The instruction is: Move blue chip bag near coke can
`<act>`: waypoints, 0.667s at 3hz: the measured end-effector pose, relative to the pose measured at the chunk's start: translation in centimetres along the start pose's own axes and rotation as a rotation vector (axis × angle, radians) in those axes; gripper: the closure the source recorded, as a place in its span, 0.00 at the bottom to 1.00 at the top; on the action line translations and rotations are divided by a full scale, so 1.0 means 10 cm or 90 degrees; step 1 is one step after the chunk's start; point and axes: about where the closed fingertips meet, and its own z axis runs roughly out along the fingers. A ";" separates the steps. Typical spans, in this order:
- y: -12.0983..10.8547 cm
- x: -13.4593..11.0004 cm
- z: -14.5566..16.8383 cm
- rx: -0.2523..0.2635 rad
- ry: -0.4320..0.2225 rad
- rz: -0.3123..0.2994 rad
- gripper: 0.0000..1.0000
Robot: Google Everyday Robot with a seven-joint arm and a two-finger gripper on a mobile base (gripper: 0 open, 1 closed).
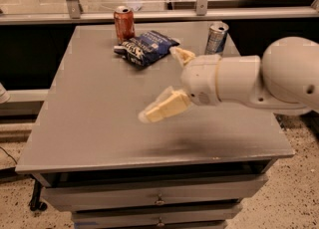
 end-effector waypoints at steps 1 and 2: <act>0.02 0.38 -0.74 -0.007 -0.051 0.018 0.00; 0.02 0.37 -0.72 -0.007 -0.051 0.017 0.00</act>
Offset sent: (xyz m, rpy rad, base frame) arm -0.0198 -0.0569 -0.0047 0.0707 -0.0036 0.0117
